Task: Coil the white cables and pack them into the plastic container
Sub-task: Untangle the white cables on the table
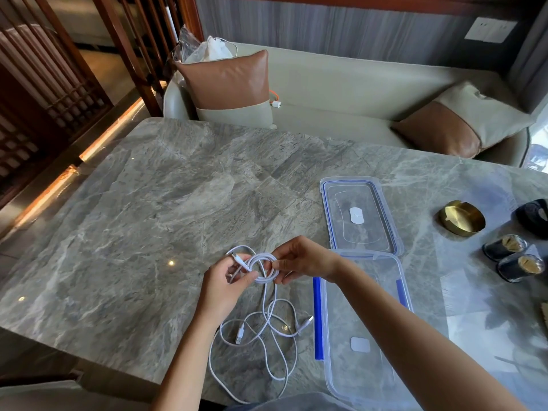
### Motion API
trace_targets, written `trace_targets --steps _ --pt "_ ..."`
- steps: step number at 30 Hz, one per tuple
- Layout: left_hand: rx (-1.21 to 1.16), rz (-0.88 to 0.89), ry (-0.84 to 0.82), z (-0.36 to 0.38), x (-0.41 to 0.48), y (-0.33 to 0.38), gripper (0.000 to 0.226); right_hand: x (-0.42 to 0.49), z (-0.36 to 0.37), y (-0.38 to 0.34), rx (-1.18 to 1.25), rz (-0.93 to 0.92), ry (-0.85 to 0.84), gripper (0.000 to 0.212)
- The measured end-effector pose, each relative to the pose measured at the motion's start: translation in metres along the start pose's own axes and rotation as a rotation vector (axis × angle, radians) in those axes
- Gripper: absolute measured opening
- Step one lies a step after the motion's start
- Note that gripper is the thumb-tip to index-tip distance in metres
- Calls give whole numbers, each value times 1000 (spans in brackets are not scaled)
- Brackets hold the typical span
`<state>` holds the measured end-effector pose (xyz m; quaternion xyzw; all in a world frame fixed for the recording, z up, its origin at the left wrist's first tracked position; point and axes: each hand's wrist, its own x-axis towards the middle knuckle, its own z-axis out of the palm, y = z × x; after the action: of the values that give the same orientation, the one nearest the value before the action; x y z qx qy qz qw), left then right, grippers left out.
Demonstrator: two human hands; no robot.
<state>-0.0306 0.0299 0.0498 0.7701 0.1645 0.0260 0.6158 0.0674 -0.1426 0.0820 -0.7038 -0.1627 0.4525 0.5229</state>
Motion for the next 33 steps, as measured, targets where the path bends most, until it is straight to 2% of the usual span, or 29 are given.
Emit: trace_targets --steps 5,9,13,19,24,28,33 --pt "-267 -100 1 8 -4 3 27 0 1 -2 -16 0 11 23" --pt "-407 -171 -74 6 -3 6 26 1 2 -3 -81 2 -6 23" --pt "-353 -135 -105 1 2 11 26 -1 3 2 -53 4 4 21" --pt "-356 -51 -54 -1 0 7 31 0 2 6 17 4 77 21" --pt "-408 -188 135 12 -12 -2 21 2 3 6 91 -28 145 23" --pt "-368 -216 127 23 -19 -3 15 3 8 8 130 -47 157 11" --pt "-593 -352 118 22 -16 4 11 3 16 11 213 -66 169 12"
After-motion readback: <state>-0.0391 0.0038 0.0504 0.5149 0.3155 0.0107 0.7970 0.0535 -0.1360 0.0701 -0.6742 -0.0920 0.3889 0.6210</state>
